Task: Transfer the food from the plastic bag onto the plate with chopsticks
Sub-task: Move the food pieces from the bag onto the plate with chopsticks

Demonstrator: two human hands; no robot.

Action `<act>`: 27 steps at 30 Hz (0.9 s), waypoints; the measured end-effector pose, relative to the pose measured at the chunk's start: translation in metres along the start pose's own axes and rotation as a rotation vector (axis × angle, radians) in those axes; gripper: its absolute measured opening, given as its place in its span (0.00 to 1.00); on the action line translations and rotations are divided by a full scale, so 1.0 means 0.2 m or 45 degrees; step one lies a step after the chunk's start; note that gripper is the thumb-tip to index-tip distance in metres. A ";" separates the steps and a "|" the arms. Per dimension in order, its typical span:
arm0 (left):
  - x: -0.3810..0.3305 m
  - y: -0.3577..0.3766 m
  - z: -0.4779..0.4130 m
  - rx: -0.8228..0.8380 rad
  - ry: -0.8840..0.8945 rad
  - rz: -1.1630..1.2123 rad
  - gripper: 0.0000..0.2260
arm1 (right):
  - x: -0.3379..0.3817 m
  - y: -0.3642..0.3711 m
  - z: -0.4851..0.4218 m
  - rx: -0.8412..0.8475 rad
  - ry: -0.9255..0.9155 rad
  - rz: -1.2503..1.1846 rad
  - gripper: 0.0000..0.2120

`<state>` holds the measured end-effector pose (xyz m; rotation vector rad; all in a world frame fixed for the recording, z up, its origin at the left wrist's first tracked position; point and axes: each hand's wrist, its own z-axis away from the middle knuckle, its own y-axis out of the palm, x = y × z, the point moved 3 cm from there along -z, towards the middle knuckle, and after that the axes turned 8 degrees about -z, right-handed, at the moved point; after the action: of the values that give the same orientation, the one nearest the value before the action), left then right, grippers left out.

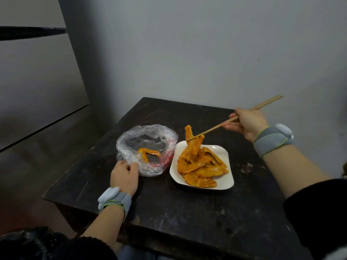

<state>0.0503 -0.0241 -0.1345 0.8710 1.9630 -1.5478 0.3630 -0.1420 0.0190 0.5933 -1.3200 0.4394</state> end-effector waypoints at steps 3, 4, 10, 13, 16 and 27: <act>0.00 0.00 0.00 0.003 0.017 -0.005 0.16 | 0.08 -0.02 0.02 -0.016 -0.100 0.142 0.16; 0.00 0.00 0.00 0.002 0.018 -0.006 0.17 | 0.10 -0.02 0.03 -0.022 -0.137 0.193 0.16; 0.00 0.00 0.00 0.004 0.002 -0.020 0.16 | 0.16 0.03 0.07 -0.124 -0.365 0.520 0.18; 0.00 0.00 0.00 0.003 -0.003 -0.014 0.16 | 0.17 0.06 0.09 -0.116 -0.417 0.693 0.19; 0.00 0.00 0.00 0.010 0.003 -0.021 0.17 | 0.18 0.07 0.10 -0.125 -0.474 0.816 0.20; -0.01 -0.01 0.01 0.026 0.005 -0.040 0.16 | 0.13 0.21 0.22 0.053 -0.675 1.027 0.20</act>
<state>0.0505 -0.0264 -0.1320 0.8560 1.9760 -1.5878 0.3097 -0.1385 0.0558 0.1801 -2.0564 1.0124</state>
